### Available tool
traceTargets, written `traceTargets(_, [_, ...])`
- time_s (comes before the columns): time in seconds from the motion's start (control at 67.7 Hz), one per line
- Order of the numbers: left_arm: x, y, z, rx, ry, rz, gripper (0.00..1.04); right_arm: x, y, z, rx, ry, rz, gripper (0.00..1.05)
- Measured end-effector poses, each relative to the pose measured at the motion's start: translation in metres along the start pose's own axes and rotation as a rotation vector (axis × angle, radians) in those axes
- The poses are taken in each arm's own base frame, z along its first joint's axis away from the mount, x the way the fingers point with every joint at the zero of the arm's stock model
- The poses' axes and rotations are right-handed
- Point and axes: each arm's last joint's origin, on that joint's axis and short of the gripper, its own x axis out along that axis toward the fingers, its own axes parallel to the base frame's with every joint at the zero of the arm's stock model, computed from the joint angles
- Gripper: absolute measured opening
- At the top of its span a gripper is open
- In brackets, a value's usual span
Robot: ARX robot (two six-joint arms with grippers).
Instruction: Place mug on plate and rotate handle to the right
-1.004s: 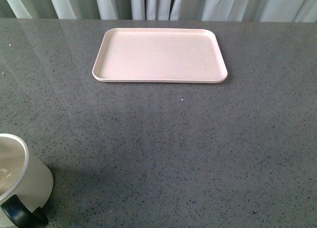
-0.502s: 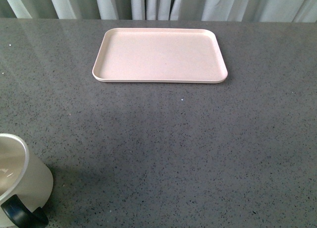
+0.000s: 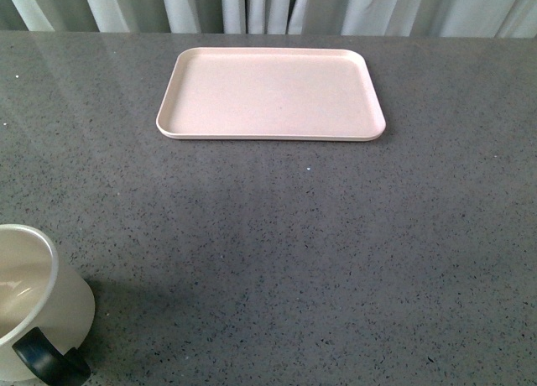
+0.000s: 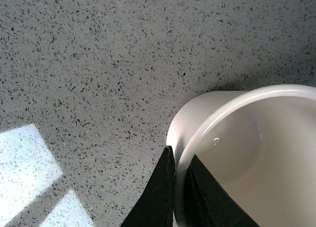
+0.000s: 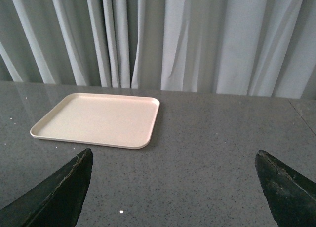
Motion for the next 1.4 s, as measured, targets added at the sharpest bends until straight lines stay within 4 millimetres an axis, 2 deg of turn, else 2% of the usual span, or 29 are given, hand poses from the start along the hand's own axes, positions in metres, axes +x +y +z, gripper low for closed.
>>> traceTargets(0.148, [-0.004,-0.002,0.001,0.001,0.007,-0.005,0.02,0.0,0.0,0.0,0.0,0.0,0.0,0.96])
traceTargets(0.31, [-0.02,-0.002,0.009,-0.026,-0.022,0.01,0.02,0.0,0.0,0.0,0.0,0.0,0.0,0.96])
traceTargets(0.458, [-0.038,-0.005,0.037,-0.071,-0.113,0.037,0.02,0.0,0.0,0.0,0.0,0.0,0.0,0.96])
traceTargets(0.576, [-0.042,-0.016,0.064,-0.053,-0.168,0.024,0.02,0.0,0.0,0.0,0.0,0.0,0.0,0.96])
traceTargets(0.724, [-0.032,-0.034,0.105,0.007,-0.21,-0.026,0.02,0.0,0.0,0.0,0.0,0.0,0.0,0.96])
traceTargets(0.872, [-0.016,-0.042,0.147,0.042,-0.231,-0.061,0.02,0.0,0.0,0.0,0.0,0.0,0.0,0.96])
traceTargets(1.152, [0.026,-0.055,0.226,0.109,-0.241,-0.093,0.02,0.0,0.0,0.0,0.0,0.0,0.0,0.96])
traceTargets(1.403, [0.028,-0.057,0.232,0.109,-0.248,-0.093,0.02,0.0,0.0,0.0,0.0,0.0,0.0,0.96])
